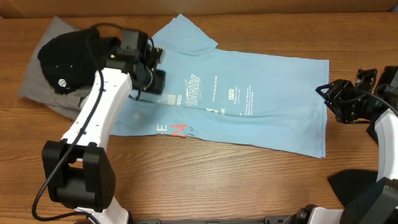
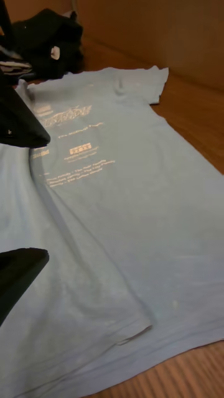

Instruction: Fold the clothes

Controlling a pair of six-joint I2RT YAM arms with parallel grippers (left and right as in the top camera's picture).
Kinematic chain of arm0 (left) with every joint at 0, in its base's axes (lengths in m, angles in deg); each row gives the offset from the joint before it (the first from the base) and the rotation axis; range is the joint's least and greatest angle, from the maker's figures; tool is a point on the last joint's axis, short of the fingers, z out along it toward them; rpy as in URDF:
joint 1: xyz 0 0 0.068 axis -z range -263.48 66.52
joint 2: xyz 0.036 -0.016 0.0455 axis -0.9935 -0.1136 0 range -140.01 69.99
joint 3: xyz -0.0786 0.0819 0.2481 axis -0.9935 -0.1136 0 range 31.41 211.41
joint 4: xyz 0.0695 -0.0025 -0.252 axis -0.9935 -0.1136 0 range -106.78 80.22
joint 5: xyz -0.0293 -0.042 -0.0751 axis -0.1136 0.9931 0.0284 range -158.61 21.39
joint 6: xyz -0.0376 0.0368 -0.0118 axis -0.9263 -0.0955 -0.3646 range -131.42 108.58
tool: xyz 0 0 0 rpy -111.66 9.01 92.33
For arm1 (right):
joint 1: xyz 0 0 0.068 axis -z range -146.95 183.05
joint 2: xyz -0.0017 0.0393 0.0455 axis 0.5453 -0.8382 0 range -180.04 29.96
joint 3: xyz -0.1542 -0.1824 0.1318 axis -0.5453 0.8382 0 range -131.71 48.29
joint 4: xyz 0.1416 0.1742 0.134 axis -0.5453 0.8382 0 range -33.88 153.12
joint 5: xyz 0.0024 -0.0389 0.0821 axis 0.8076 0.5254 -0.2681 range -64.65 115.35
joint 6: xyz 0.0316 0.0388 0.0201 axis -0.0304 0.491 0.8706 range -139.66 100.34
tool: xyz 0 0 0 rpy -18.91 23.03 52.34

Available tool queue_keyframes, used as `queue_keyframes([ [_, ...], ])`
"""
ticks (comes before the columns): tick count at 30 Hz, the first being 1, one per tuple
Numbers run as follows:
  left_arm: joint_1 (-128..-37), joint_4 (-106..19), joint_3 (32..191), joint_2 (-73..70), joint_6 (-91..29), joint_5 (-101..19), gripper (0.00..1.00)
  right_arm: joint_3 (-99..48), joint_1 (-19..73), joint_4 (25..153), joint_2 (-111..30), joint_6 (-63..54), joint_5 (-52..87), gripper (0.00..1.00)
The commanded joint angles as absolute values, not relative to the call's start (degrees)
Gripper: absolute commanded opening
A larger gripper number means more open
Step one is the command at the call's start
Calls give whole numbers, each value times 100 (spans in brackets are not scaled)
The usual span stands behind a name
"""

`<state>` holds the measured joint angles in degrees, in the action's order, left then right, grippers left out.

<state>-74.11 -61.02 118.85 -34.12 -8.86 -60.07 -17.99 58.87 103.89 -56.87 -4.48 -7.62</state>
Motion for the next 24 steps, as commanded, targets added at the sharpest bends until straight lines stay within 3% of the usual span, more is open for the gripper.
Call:
queue_keyframes([
  [1, -7424, -6116, 12482, -3296, -687, -5806, 60, -1935, 5745, 10197, -5617, -466, -768, 55],
  [5, -7457, -6085, 12707, -3309, -702, -5809, 61, -1935, 5568, 10015, -5621, -464, -576, 55],
  [7, -7455, -6321, 12705, -3323, -809, -5811, 61, -1935, 5467, 10194, -5630, -464, -235, 65],
  [9, -7455, -6865, 12705, -3340, -999, -5809, 60, -1935, 5426, 10673, -5630, -300, 244, 65],
  [13, -7461, -8087, 12666, -3344, -1030, -6237, 46, -1856, 5426, 11949, -5630, -138, 757, 65],
  [15, -7499, -8485, 12604, -3344, -1187, -6508, 45, -1605, 5426, 12336, -5630, -140, 1068, 65],
  [19, -7732, -8736, 12250, -3344, -1640, -6873, 45, -748, 5487, 12002, -5630, -37, 1371, 65],
  [24, -8338, -8599, 11313, -3344, -1884, -6855, 45, 201, 5741, 11276, -5630, 354, 1092, 56],
])
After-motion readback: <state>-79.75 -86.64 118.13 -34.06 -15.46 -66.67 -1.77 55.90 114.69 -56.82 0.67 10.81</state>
